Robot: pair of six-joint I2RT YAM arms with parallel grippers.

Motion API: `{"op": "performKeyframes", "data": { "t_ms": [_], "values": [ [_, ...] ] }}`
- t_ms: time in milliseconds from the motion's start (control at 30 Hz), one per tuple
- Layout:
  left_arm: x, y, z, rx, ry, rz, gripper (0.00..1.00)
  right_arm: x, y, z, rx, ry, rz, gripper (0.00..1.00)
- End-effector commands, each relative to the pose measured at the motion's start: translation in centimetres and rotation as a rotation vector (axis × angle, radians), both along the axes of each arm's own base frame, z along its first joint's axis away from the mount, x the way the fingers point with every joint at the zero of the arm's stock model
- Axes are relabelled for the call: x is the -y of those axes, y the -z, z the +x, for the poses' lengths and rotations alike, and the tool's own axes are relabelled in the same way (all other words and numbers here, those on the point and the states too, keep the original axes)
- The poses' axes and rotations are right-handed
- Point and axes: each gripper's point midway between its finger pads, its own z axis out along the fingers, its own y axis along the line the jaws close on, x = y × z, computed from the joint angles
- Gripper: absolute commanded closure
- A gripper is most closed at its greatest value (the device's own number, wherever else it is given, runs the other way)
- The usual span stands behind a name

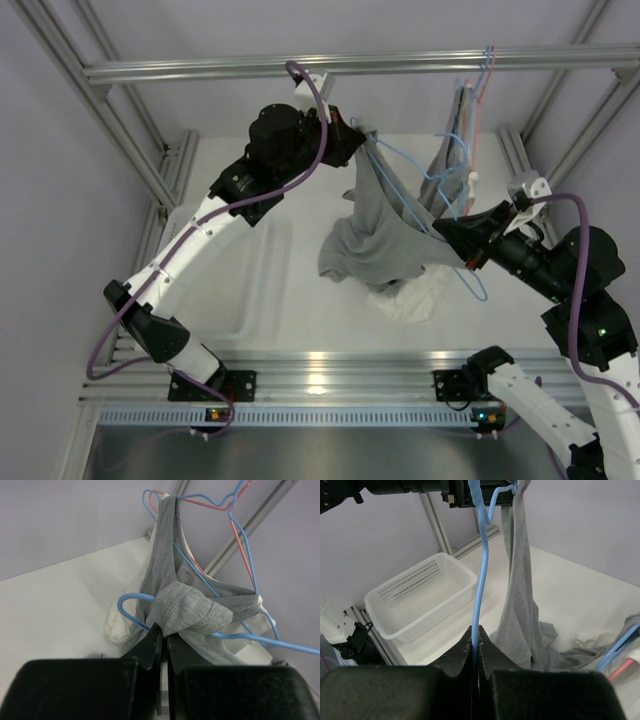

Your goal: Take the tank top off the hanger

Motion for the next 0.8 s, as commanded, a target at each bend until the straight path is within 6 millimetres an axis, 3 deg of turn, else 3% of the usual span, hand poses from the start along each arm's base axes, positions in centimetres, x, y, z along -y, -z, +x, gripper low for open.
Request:
{"op": "performKeyframes", "data": {
  "t_ms": [0,233,333,467,533,567,600,767],
  "values": [
    [0.3,-2.3,-0.3,0.071,0.04,-0.05,1.0,0.8,-3.8,-1.2,0.102,0.021,0.06,1.0],
    [0.6,-1.0,0.1,0.054,0.039,-0.031,0.92,1.3,-3.8,-1.0,0.105,0.049,0.063,1.0],
    [0.6,-1.0,0.1,0.053,0.039,-0.03,0.81,1.4,-3.8,-0.8,0.105,0.063,0.061,1.0],
    [0.6,-1.0,-0.2,0.058,0.052,-0.025,0.8,1.6,-3.9,-0.5,0.101,0.082,0.067,1.0],
    [0.6,-0.8,-0.3,0.056,0.059,-0.023,0.7,1.8,-3.9,-0.3,0.096,0.098,0.07,1.0],
    [0.7,-0.6,-0.3,0.052,0.06,-0.022,0.72,1.7,-3.9,-0.3,0.096,0.091,0.068,1.0],
    [0.7,-0.6,-0.4,0.051,0.063,-0.021,0.94,1.7,-3.8,-0.3,0.095,0.091,0.069,1.0],
    [0.5,0.1,-0.3,0.04,0.051,-0.017,0.94,1.8,-3.7,0.1,0.088,0.108,0.069,1.0]
  ]
}}
